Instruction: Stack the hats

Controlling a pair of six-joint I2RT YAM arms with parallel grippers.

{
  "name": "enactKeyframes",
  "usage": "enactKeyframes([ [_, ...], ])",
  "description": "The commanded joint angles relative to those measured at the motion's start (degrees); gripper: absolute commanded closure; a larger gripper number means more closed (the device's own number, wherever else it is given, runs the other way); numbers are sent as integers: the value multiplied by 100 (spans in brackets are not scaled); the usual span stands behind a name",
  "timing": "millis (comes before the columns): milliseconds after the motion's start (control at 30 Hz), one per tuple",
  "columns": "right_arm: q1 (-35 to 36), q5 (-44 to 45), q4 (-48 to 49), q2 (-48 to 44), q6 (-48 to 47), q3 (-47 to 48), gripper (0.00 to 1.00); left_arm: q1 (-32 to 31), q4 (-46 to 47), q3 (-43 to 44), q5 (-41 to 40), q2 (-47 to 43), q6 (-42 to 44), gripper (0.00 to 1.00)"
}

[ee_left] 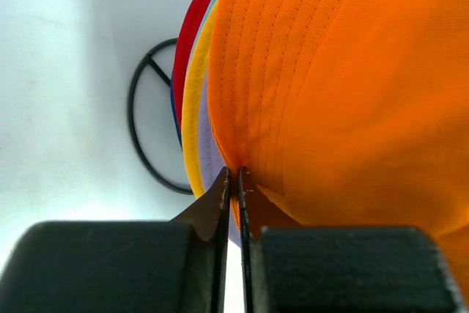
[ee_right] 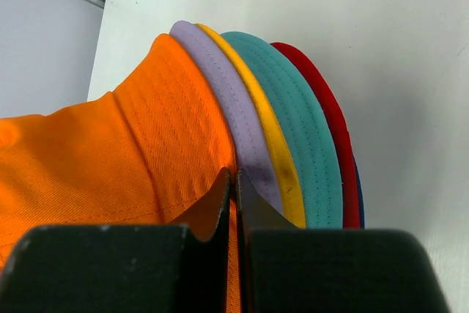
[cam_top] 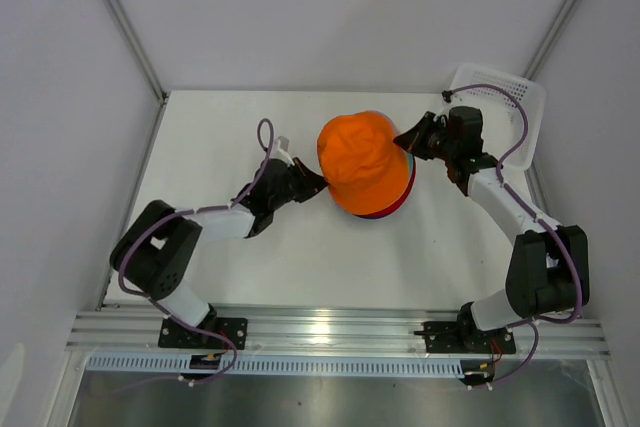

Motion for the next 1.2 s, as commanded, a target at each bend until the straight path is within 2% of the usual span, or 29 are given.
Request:
enactKeyframes([
  [0,-29,237,-598,70,-283,62,100,-104,-1170,-245,-374,-335,600,87],
  [33,-20,245,-598,88,-292,53,100,-95,-1371,-271,-472,-650,627,82],
  [67,-28,237,-589,123,-292,36,100,-87,-1460,-333,-612,-827,714,71],
  [233,-20,228,-423,254,-231,-166,100,89,-2084,-360,-1096,-1864,1144,48],
  [333,-11,263,-273,325,-143,-263,100,221,-2471,-184,-1237,-2392,1425,41],
  [533,130,413,87,369,-46,-430,99,484,-2858,-8,-1272,-3043,1743,35],
  [633,191,403,96,413,-37,-352,94,581,-3042,88,-1194,-3157,1840,32],
  [667,165,447,-87,404,-72,-290,84,599,-3069,132,-1124,-3175,1857,30],
  [700,139,561,-323,378,-125,-124,78,634,-3096,193,-1079,-3193,1875,28],
  [733,25,579,-430,291,-256,-36,62,660,-3270,220,-1053,-3219,1910,23],
  [800,-168,440,-729,176,-379,236,41,722,-3490,430,-869,-3245,2024,17],
  [833,-387,352,-861,97,-563,368,23,757,-3622,510,-807,-3237,2164,13],
  [900,-599,385,-1361,0,-722,640,10,889,-4078,896,-658,-3219,2366,8],
  [933,-800,473,-1537,-61,-827,903,1,959,-4263,1002,-631,-3193,2385,7],
  [1033,-1256,711,-2117,-368,-951,1317,1,1336,-5000,1459,-359,-3236,2569,4],
  [1167,-1575,904,-2496,-764,-1135,1880,0,1890,-5495,1969,-314,-3526,2859,1],
])
